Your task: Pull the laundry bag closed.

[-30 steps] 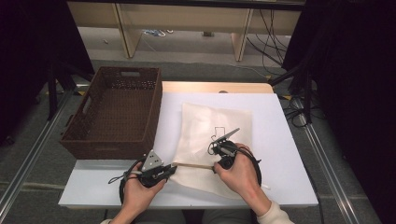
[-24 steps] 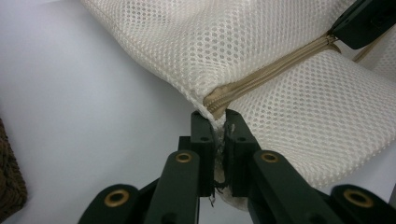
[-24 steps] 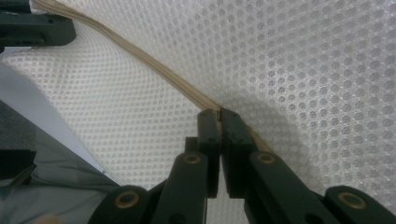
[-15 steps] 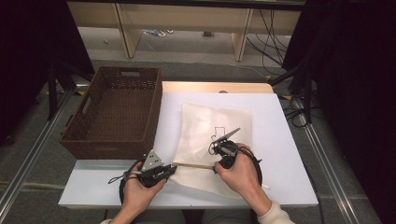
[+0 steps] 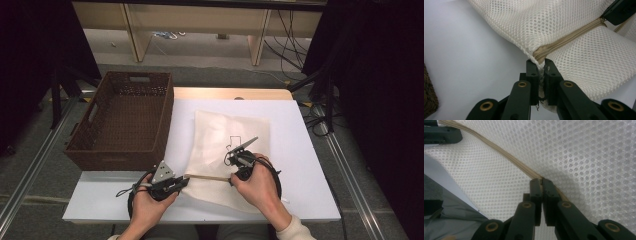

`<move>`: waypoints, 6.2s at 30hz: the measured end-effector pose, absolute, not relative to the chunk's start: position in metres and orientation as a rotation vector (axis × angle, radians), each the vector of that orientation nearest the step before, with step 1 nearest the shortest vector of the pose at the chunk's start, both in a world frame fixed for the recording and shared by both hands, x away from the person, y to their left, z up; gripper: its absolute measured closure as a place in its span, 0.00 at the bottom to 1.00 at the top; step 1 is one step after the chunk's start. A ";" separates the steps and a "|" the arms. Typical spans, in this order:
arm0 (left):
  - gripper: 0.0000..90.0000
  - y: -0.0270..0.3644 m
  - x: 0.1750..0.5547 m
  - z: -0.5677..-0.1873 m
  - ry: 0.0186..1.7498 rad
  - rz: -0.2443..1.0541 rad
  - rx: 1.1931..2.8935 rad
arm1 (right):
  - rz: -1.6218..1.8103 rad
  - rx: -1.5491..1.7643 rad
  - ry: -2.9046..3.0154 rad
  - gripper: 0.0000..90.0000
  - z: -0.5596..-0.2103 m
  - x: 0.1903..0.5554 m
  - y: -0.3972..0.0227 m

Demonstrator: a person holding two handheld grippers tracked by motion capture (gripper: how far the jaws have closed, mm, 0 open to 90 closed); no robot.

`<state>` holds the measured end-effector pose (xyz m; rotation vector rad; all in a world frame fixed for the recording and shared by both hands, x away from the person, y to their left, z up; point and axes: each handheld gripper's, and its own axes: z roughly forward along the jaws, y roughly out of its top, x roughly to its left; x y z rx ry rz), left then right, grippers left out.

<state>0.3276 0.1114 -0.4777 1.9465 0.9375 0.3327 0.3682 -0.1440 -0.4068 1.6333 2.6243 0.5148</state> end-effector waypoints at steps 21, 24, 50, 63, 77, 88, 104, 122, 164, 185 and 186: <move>0.93 0.111 0.329 -0.479 0.928 0.330 1.961 | 0.531 1.661 2.619 0.98 -0.406 0.368 -0.150; 0.93 0.111 0.328 -0.479 0.932 0.337 1.961 | 0.529 1.644 2.619 0.98 -0.406 0.369 -0.152; 0.93 0.111 0.328 -0.479 0.930 0.344 1.960 | 0.528 1.668 2.601 0.98 -0.404 0.366 -0.160; 0.93 0.111 0.328 -0.479 0.927 0.341 1.963 | 0.535 1.682 2.590 0.98 -0.404 0.365 -0.163; 0.93 0.112 0.329 -0.479 0.924 0.352 1.969 | 0.525 1.700 2.583 0.98 -0.402 0.364 -0.166; 0.93 0.112 0.328 -0.479 0.933 0.339 1.960 | 0.500 1.754 2.571 0.98 -0.398 0.361 -0.165; 0.93 0.111 0.328 -0.479 0.931 0.341 1.962 | 0.514 1.683 2.574 0.98 -0.399 0.362 -0.171; 0.93 0.111 0.328 -0.479 0.932 0.343 1.961 | 0.505 1.720 2.559 0.98 -0.399 0.361 -0.174; 0.93 0.112 0.329 -0.479 0.921 0.349 1.959 | 0.482 1.802 2.536 0.98 -0.393 0.358 -0.180; 0.93 0.111 0.329 -0.479 0.927 0.341 1.954 | 0.522 1.691 2.557 0.98 -0.398 0.360 -0.187; 0.93 0.111 0.329 -0.478 0.926 0.341 1.955 | 0.518 1.682 2.570 0.98 -0.398 0.361 -0.187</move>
